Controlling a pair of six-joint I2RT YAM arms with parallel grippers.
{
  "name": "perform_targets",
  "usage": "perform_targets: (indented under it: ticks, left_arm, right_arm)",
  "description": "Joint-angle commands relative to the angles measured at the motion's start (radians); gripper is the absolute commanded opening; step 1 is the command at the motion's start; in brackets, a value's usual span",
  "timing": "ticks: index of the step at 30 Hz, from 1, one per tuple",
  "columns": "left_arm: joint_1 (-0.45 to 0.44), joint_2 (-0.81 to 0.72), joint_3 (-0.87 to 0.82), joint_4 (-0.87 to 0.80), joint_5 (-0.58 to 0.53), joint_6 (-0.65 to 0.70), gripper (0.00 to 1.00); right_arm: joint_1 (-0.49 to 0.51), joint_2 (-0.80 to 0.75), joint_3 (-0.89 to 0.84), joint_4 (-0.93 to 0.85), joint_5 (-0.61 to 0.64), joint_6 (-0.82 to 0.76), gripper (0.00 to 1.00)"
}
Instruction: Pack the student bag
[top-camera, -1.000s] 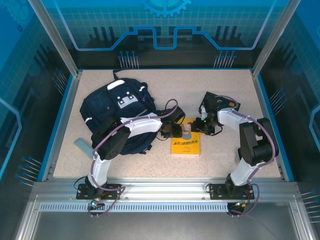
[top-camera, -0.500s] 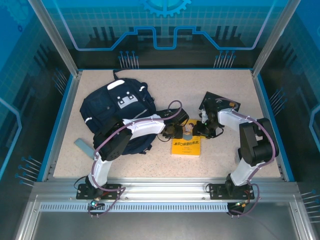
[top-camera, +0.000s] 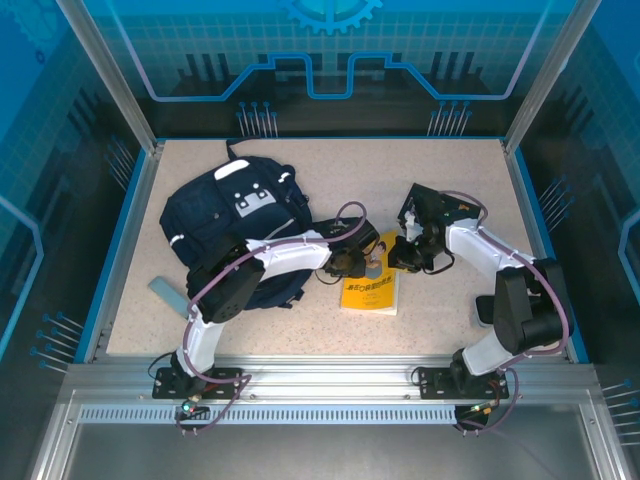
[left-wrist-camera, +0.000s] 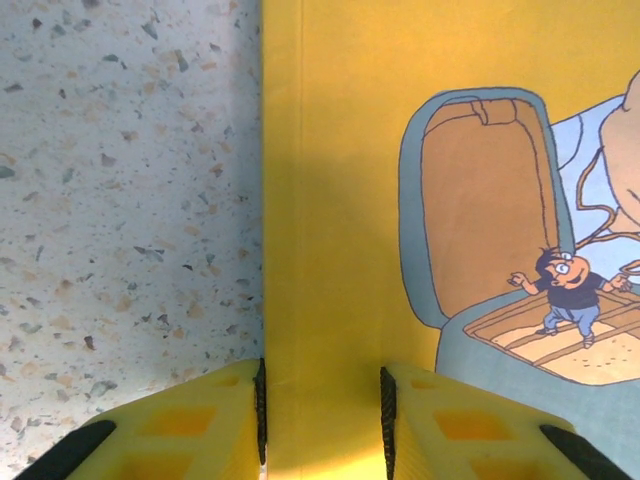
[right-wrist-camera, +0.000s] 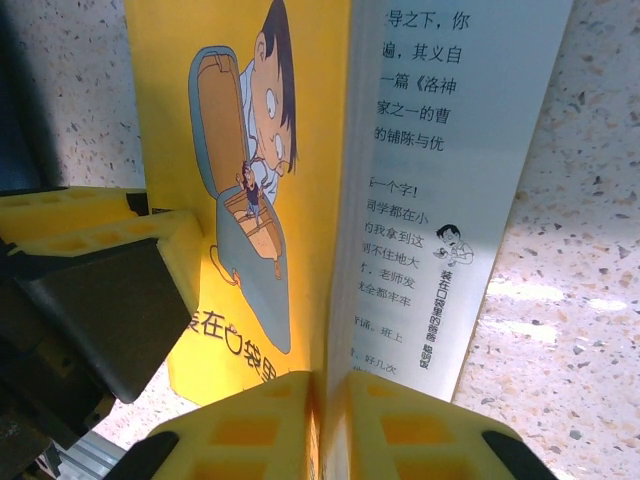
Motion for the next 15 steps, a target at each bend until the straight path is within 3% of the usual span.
perform_targets:
  ticks: [1,11,15]
  left_arm:
    - [-0.017,0.000,-0.045,0.015,-0.003,0.024,0.33]
    - [-0.019,0.003,-0.060,0.044,0.026,0.011,0.33]
    - [-0.019,-0.026,-0.070,0.060,0.036,0.020,0.34]
  right_arm:
    - [0.023,-0.020,-0.016,0.005,-0.065,0.023,0.17]
    - [0.024,0.021,-0.047,0.054,-0.072,0.030,0.18]
    - [0.020,0.012,-0.048,0.063,-0.073,0.033,0.08]
